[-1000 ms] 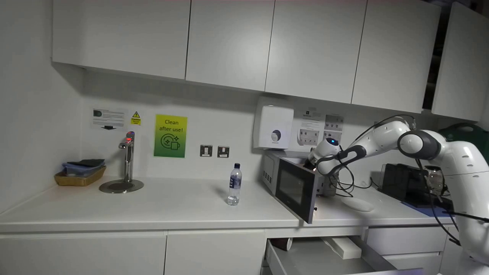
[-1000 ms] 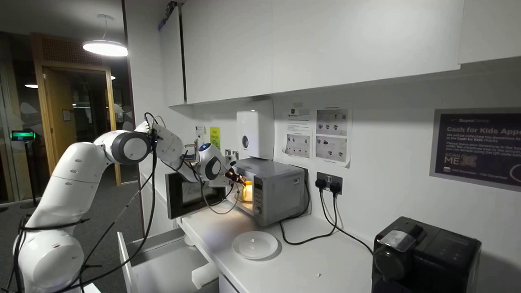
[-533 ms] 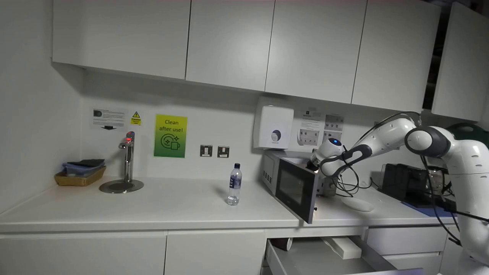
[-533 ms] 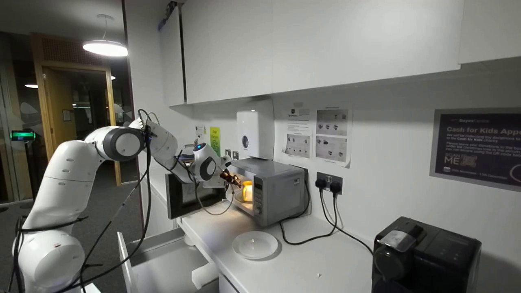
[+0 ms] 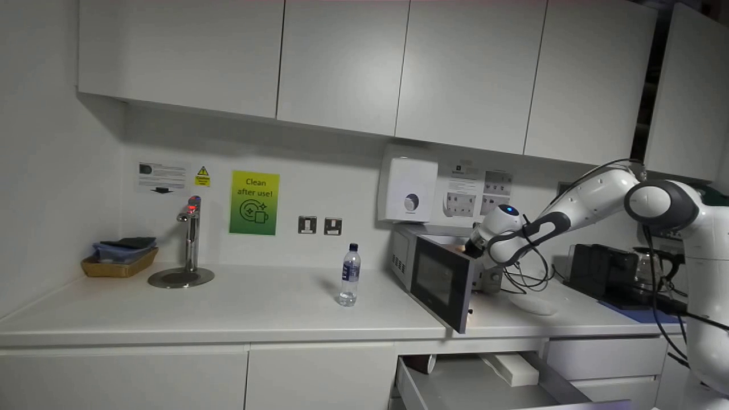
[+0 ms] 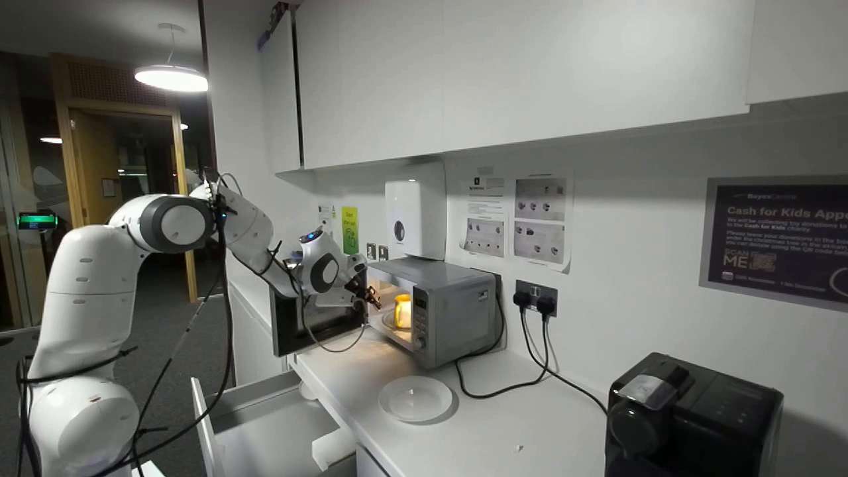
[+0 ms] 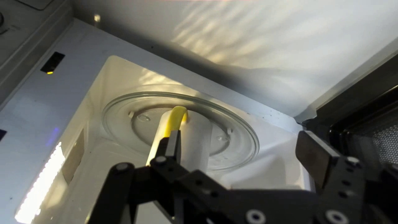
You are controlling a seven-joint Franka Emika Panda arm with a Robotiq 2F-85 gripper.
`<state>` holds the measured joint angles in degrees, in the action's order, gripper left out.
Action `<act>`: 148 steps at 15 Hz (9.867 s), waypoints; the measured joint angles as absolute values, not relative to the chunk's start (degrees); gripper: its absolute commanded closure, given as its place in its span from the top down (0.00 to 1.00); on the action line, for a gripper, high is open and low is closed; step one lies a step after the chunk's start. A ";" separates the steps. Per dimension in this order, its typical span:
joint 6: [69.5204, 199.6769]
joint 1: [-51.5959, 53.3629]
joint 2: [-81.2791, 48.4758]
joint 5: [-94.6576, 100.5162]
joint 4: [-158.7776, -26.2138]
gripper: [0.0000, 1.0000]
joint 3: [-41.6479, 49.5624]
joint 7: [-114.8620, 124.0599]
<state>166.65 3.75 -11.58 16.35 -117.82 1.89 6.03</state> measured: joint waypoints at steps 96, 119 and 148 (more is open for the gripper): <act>114.09 5.23 -14.34 -34.38 -90.53 1.00 -8.62 -56.02; 119.12 4.63 -10.59 0.27 -95.04 1.00 -5.55 -30.09; 150.63 3.70 -9.41 21.06 -109.53 1.00 2.62 7.99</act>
